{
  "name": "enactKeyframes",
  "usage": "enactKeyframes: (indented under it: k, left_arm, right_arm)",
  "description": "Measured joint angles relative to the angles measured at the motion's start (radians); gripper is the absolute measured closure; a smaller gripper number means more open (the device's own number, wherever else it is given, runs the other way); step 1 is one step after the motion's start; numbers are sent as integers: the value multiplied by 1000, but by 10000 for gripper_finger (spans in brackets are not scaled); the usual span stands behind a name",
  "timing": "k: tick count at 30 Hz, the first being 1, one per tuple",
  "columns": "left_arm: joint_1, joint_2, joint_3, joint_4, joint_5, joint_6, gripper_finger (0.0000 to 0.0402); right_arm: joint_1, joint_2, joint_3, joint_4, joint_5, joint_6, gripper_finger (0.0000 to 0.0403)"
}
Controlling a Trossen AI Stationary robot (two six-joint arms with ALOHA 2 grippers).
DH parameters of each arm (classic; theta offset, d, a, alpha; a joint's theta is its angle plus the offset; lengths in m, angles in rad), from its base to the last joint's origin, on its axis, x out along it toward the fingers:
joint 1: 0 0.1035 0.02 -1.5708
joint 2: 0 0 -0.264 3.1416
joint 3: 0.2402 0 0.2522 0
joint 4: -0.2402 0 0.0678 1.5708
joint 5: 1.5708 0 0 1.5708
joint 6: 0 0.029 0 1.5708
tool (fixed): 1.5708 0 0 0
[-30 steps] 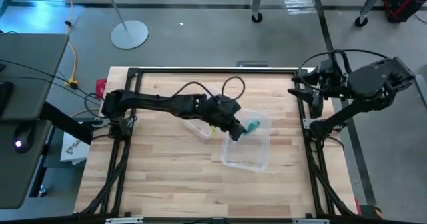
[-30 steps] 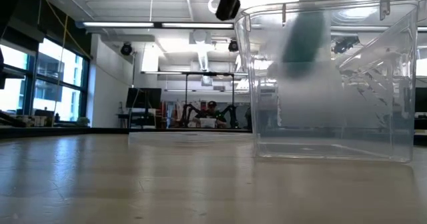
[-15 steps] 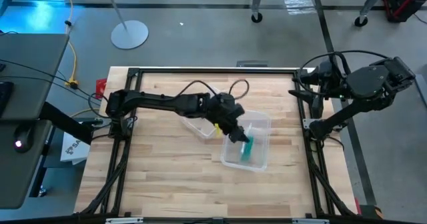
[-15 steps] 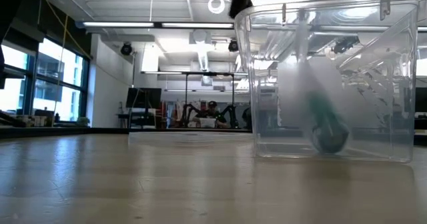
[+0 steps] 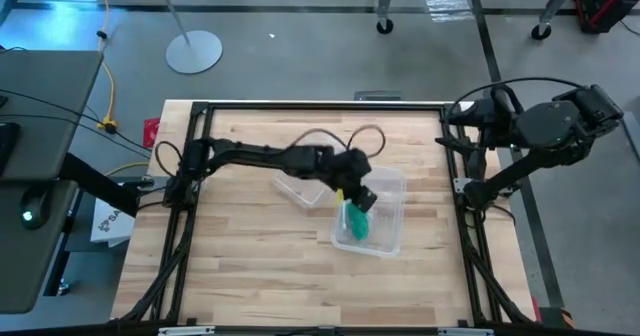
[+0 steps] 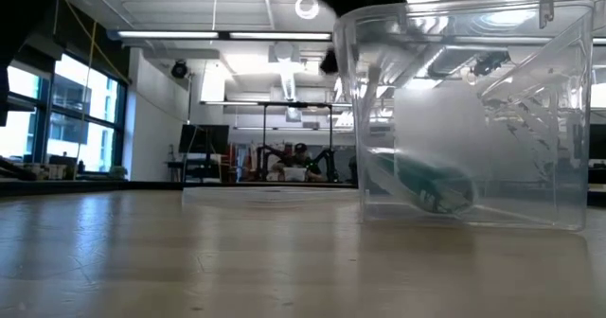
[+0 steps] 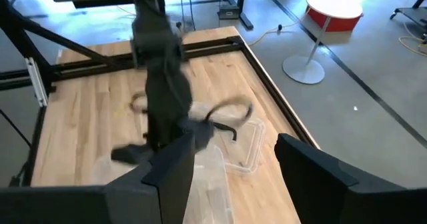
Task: Roll bandage
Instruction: Close the transparent bin
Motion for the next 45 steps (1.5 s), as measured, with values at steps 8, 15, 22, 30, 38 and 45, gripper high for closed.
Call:
enactKeyframes:
  k: [8,15,22,30,38,45]
  left_arm:
    - [14,-128,299,-657,-340,143,396]
    - [171,-179,76,-830,-341,238,336]
    - [381,-176,-294,-520,-172,339,242]
    - [399,-176,-436,-236,-257,580,223]
    - [392,-120,-452,-191,-236,601,224]
    - [380,-69,-447,-205,-273,601,224]
  right_arm:
    - [0,-42,0,-27,4,99,197]
    - [0,-22,0,-42,14,226,197]
    - [0,55,0,54,34,311,197]
    - [0,133,0,246,167,315,197]
    - [0,162,0,325,213,315,197]
    - [0,157,0,346,217,314,197]
